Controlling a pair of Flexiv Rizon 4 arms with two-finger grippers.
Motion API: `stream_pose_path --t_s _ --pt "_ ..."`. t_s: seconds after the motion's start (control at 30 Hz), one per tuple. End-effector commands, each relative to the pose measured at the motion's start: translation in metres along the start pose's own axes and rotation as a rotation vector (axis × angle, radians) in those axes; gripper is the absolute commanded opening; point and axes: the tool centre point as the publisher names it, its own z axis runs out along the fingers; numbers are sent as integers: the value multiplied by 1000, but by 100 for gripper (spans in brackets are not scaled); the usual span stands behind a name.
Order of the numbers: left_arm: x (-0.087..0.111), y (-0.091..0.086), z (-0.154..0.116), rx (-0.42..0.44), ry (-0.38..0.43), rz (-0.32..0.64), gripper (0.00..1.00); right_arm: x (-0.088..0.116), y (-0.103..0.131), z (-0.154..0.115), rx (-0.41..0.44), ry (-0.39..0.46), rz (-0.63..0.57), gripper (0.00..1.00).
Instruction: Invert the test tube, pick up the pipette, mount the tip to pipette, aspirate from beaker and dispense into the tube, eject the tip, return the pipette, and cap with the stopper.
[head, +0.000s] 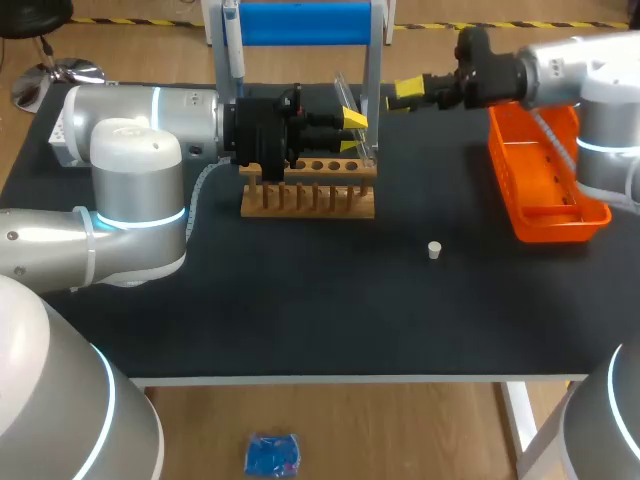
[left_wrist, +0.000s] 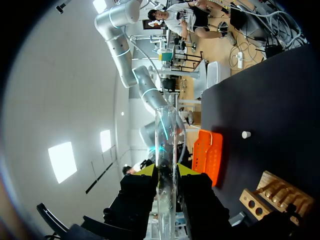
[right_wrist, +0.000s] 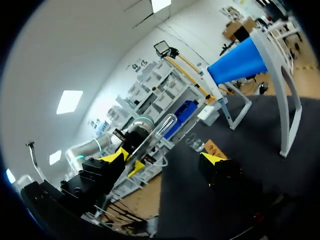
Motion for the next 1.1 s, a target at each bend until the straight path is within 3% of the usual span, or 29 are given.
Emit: stream_pose_path --t_s 0.03,0.1,0.67,0.73,0.87,1.1 --pt "0 0 0 -3 -3 2 0 -6 -8 -6 -33 -85 -376 100" --pt "0 0 0 -3 -3 2 0 -14 -13 -8 -113 -186 -613 100" --pt "0 0 0 -3 -3 2 0 -14 -13 -8 -113 -186 -613 100" --pt "0 0 0 -3 -3 2 0 -16 -19 -9 -38 -143 -738 100" --pt "0 0 0 -3 -3 2 0 -20 -28 -15 110 -92 -852 100" --pt "0 0 0 -3 -3 2 0 -29 -26 -28 209 -69 -926 100"
